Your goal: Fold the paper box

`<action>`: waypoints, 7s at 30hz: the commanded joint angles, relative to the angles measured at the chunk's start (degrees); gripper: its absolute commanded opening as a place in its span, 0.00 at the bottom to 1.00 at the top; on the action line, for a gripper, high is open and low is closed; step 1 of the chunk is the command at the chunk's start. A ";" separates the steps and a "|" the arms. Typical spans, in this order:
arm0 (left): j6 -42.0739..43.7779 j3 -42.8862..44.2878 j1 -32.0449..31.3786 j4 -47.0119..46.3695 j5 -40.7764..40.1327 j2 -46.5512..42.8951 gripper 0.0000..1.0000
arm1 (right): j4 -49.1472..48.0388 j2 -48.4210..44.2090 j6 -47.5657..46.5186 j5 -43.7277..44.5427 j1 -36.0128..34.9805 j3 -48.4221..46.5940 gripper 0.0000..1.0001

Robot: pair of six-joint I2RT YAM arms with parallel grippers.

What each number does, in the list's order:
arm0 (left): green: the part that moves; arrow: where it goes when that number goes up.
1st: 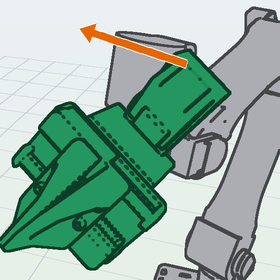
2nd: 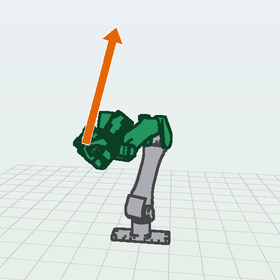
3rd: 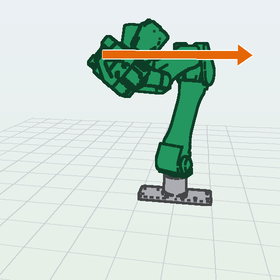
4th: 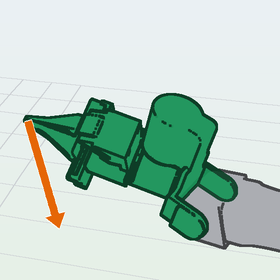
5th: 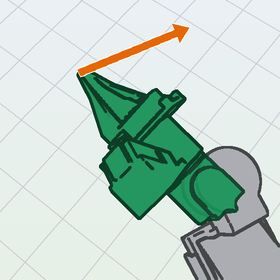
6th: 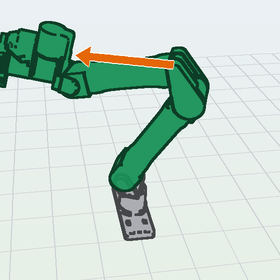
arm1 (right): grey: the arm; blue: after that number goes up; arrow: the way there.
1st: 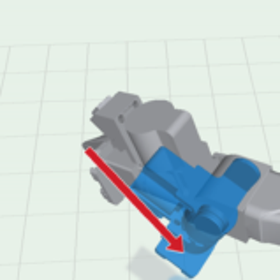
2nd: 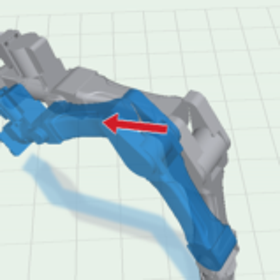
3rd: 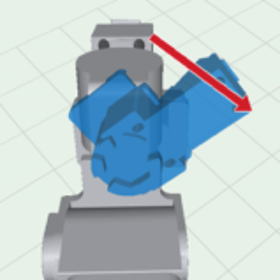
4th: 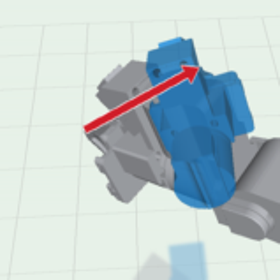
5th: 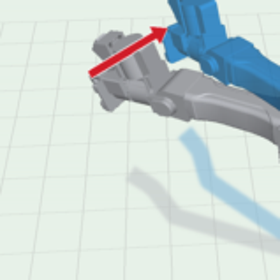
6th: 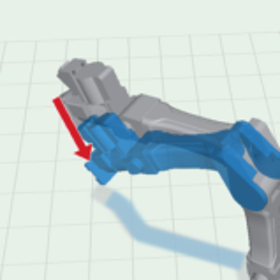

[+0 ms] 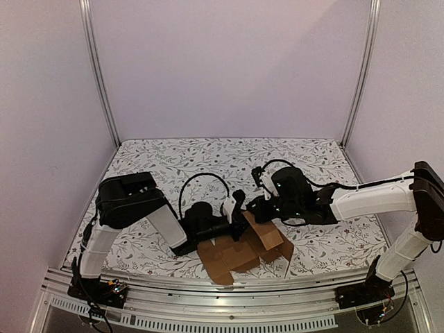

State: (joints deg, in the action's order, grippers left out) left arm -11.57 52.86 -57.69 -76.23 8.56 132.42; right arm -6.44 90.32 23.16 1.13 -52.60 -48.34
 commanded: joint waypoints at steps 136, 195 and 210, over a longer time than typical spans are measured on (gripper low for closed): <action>-24.86 -1.02 -1.99 45.29 -35.85 -21.59 0.00 | 15.42 -13.19 14.99 6.74 0.04 -0.06 0.00; -43.91 -14.19 4.43 19.77 -18.75 -30.74 0.00 | -16.29 -18.80 32.81 4.41 -3.09 10.24 0.51; -40.42 -13.79 4.01 16.82 -16.74 -29.92 0.00 | -20.19 -12.79 34.32 3.84 -4.18 8.24 0.37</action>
State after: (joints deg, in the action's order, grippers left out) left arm -54.41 39.35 -53.98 -57.45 -9.39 101.41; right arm -25.10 76.27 56.90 5.37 -56.27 -38.72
